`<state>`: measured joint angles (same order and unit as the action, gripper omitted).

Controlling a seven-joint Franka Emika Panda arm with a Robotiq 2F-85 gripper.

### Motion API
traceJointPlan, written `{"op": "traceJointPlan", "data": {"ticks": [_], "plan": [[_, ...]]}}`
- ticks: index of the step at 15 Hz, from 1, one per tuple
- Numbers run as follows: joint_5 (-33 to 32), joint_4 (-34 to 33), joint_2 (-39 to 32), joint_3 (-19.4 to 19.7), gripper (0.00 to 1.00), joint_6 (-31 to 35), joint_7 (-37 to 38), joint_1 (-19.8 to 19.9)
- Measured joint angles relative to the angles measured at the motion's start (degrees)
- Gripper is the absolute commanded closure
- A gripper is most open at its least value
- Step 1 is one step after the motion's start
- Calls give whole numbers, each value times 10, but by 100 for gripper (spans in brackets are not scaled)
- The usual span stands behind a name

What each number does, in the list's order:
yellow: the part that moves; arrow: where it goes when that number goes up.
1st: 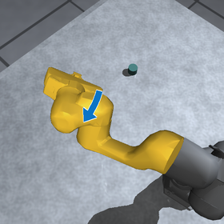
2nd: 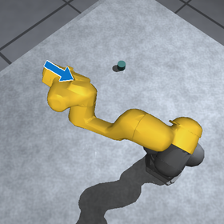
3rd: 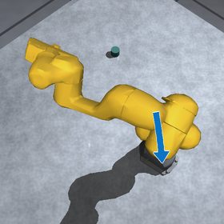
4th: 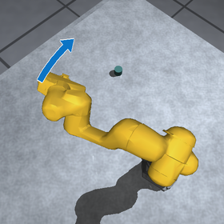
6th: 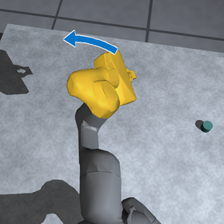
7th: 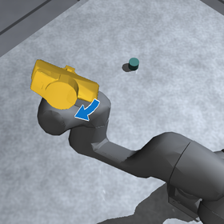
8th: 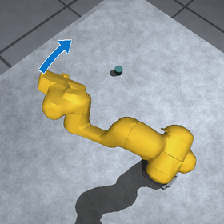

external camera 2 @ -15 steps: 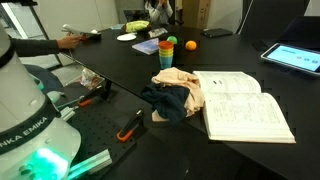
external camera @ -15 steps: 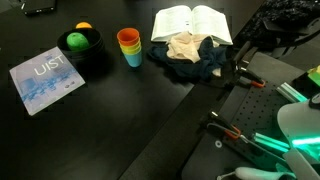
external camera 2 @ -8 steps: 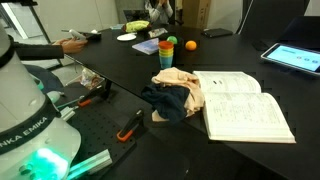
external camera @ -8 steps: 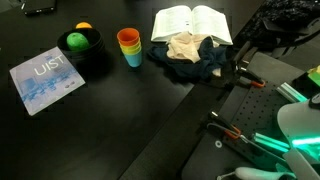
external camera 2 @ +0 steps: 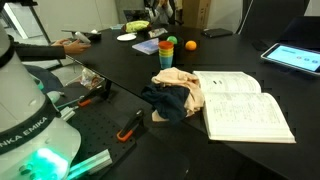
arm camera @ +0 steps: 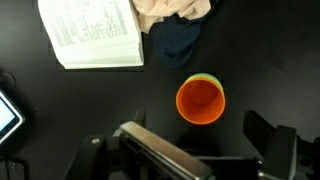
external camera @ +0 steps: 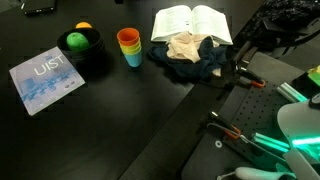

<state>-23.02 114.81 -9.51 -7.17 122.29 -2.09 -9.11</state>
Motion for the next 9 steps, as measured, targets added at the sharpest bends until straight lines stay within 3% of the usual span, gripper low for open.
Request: {"op": "traceJointPlan", "data": {"ticks": [9], "plan": [[31, -50, -45, -1, 0, -62, -3, -1]]}}
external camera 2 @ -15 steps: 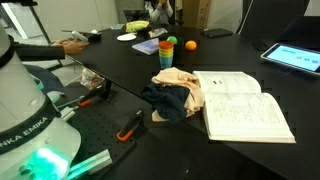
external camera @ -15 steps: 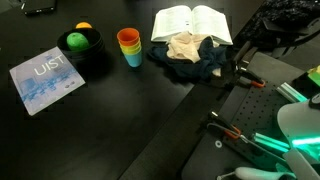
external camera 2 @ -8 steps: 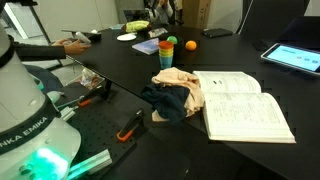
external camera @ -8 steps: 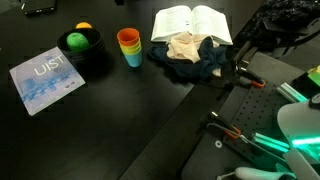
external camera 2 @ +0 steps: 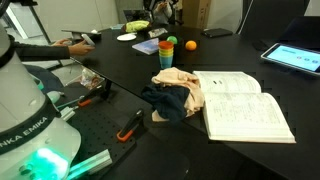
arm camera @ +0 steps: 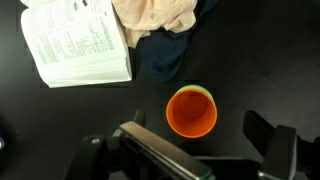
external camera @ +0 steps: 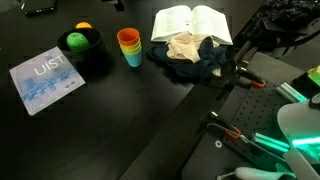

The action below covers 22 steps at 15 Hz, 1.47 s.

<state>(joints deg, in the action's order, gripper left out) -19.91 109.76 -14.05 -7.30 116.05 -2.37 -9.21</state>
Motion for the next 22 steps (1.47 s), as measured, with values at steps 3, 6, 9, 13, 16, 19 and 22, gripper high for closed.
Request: {"op": "traceJointPlan", "data": {"ticks": [3, 6, 9, 13, 16, 19, 22], "plan": [[0, -18, -19, -1, 0, -30, -2, -3], [0, -36, -37, -2, 0, -48, -5, -5], [0, -52, -50, -2, 0, -42, -11, -7], [1, -65, -61, -2, 0, 8, -14, -8], [13, -66, -66, -2, 0, 51, -14, -6], [38, -66, -68, -1, 0, 69, -17, 1], [69, -65, -66, -1, 0, 70, -21, 9]]}}
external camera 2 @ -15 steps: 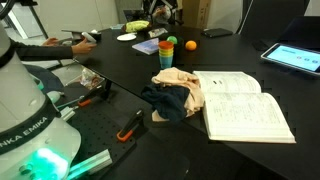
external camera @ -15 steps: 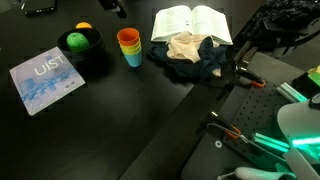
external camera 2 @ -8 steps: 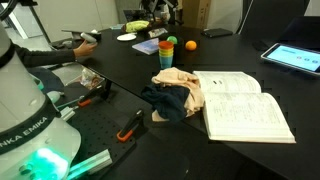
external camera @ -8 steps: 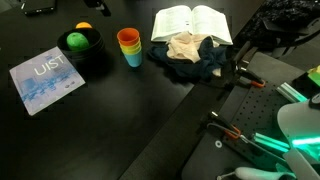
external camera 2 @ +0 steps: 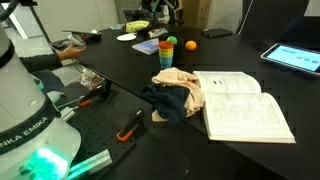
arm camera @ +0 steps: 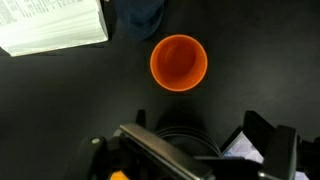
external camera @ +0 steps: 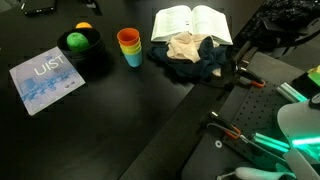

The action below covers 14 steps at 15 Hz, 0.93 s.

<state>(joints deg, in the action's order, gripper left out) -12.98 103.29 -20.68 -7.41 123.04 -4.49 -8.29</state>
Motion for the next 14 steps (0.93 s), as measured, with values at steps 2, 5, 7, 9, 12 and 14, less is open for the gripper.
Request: {"op": "traceJointPlan", "data": {"ticks": [2, 5, 7, 9, 12, 14], "plan": [[14, 8, 9, 1, 0, 0, -3, 7], [23, 42, 46, 5, 0, -3, -5, 20], [25, 77, 82, 11, 0, -8, -5, 27], [24, 110, 119, 18, 0, -12, -5, 32], [22, 147, 177, 19, 0, -10, -5, 31], [16, 163, 217, 15, 0, -3, -5, 27]]}}
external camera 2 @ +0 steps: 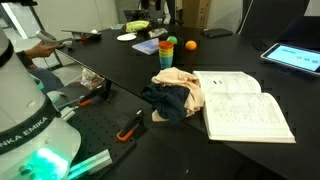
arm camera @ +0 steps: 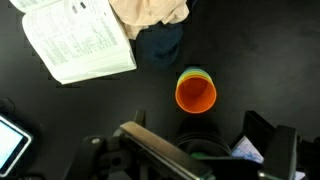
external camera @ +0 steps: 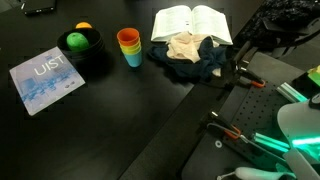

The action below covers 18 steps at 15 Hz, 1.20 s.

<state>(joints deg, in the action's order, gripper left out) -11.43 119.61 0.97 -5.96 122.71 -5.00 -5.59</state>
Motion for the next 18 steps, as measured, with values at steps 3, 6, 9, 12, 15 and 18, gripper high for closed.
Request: {"op": "traceJointPlan", "data": {"ticks": [3, 6, 9, 12, 15, 18], "plan": [[8, 27, 44, -3, 0, -37, 0, -2], [21, 65, 64, -2, 0, -103, 0, -2], [35, 92, 64, -2, 0, -152, 0, -2], [41, 108, 60, -2, 0, -166, 0, -2], [42, 113, 55, -4, 0, -160, -7, -6], [42, 114, 49, -6, 0, -131, -15, -11]]}}
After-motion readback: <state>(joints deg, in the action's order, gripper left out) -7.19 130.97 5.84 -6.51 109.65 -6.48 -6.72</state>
